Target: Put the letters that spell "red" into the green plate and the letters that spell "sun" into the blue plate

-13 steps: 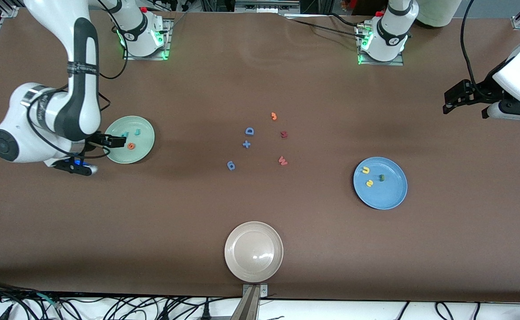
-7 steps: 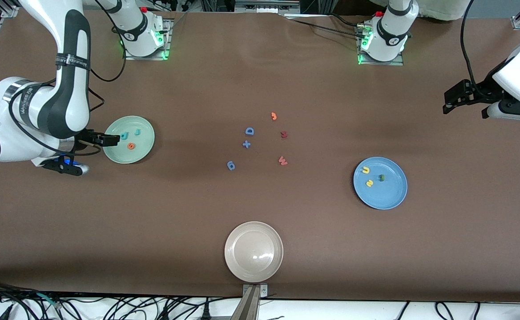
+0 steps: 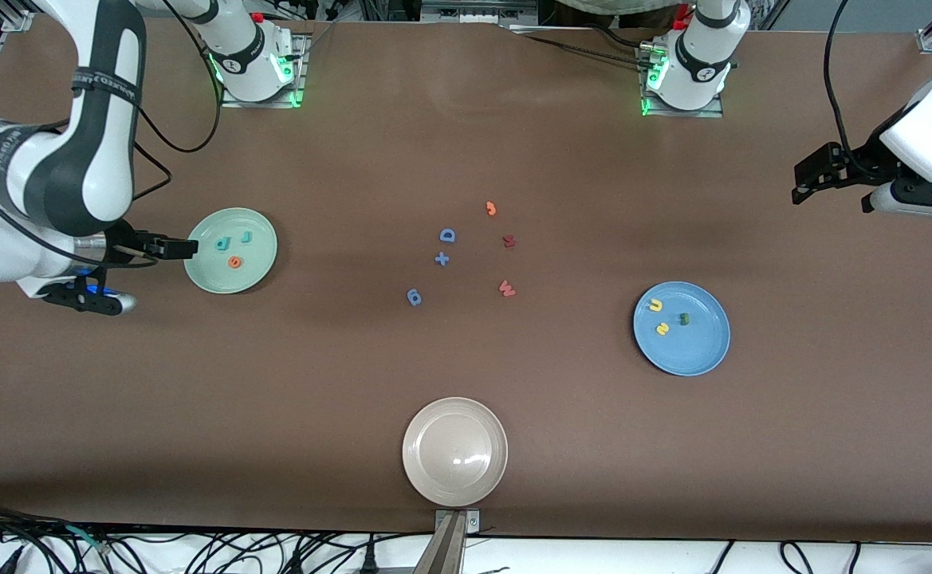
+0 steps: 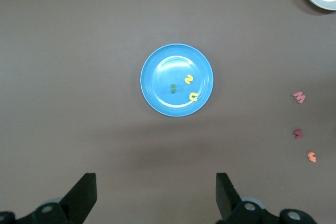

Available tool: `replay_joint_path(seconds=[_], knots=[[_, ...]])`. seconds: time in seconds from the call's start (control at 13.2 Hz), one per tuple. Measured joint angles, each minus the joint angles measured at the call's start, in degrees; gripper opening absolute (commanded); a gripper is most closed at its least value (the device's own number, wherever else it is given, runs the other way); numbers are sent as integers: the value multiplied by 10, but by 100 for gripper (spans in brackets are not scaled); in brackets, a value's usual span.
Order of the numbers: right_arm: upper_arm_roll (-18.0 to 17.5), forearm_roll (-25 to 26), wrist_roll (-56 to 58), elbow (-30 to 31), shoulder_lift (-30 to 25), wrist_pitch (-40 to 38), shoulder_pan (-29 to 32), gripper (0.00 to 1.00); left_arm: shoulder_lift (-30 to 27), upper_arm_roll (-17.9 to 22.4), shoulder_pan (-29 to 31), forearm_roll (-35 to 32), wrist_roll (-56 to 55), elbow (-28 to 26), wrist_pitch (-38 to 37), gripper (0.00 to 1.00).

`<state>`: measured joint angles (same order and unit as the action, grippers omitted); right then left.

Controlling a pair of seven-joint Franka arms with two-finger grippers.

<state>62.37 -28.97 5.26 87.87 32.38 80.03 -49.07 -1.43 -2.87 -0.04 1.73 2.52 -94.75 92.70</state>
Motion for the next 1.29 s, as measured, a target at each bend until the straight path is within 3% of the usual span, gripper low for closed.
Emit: replay_joint_path(seconds=[0.91, 1.06, 1.29], knots=[[14, 0, 6, -24, -35, -21, 9, 99, 0, 0, 0, 0, 0, 0, 0, 100], [-16, 2, 8, -30, -37, -21, 38, 99, 0, 0, 0, 0, 0, 0, 0, 100], [-98, 44, 7, -53, -50, -20, 94, 99, 0, 0, 0, 0, 0, 0, 0, 100]])
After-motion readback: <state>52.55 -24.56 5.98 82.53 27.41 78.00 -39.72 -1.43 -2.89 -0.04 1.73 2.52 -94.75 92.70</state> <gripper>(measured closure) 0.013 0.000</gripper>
